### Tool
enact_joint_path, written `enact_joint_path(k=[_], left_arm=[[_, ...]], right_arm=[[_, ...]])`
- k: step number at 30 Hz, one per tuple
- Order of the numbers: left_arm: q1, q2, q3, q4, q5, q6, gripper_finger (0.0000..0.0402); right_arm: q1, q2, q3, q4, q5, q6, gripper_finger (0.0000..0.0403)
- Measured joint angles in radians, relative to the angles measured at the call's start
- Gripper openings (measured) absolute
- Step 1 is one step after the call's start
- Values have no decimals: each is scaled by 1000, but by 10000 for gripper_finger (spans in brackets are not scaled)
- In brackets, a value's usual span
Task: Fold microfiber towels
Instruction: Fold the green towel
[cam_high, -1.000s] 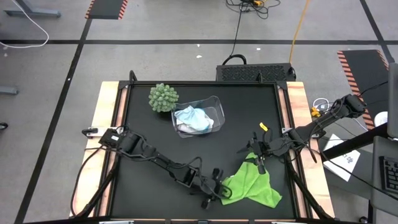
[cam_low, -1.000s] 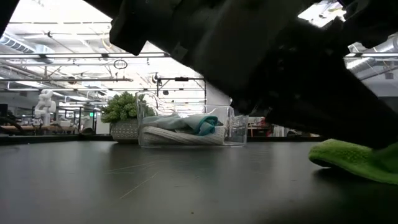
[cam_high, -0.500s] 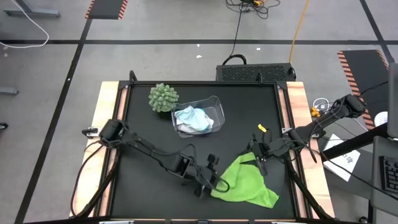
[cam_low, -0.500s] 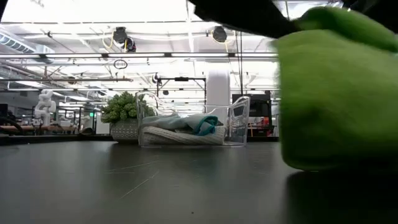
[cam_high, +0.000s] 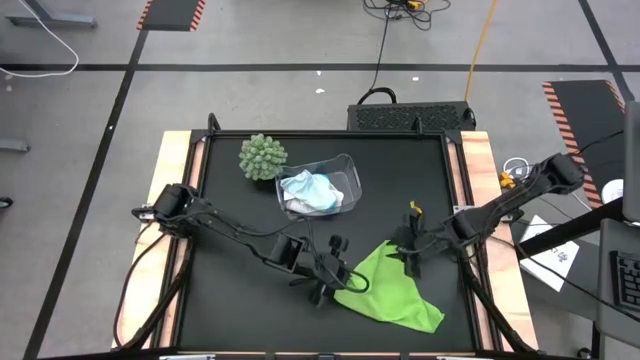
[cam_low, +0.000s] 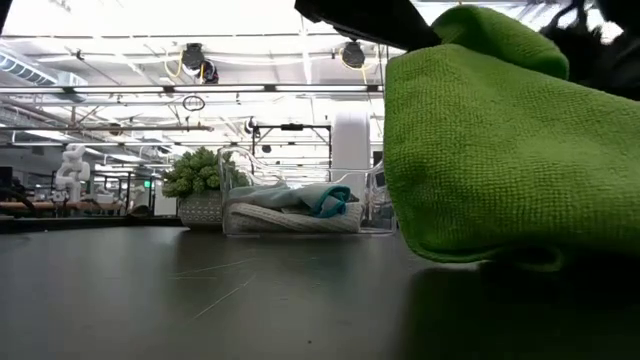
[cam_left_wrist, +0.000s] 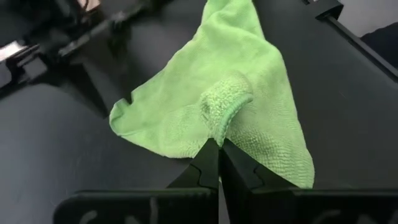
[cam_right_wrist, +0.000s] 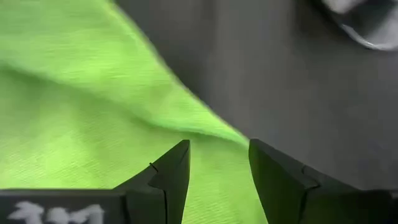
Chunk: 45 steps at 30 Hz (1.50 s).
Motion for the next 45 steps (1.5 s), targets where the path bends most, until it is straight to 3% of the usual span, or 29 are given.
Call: enact_joint_path(k=[9, 20, 31, 35, 41, 45], left_arm=[[-1, 0, 0, -1, 4, 26, 6], [-1, 0, 0, -15, 18, 58, 4], [-1, 0, 0, -14, 39, 76, 7], [-1, 0, 0, -19, 39, 76, 4], [-1, 0, 0, -40, 39, 74, 3], [-1, -4, 0, -81, 12, 75, 5]], right_arm=[[-69, 83, 0, -77, 52, 144, 164], [-84, 86, 0, -157, -112, 274, 207], [-85, 144, 0, -94, -107, 223, 191], [-85, 186, 1, -51, -93, 207, 156], [-86, 190, -1, -29, -57, 126, 25], [-86, 168, -1, -6, -14, 94, 11]])
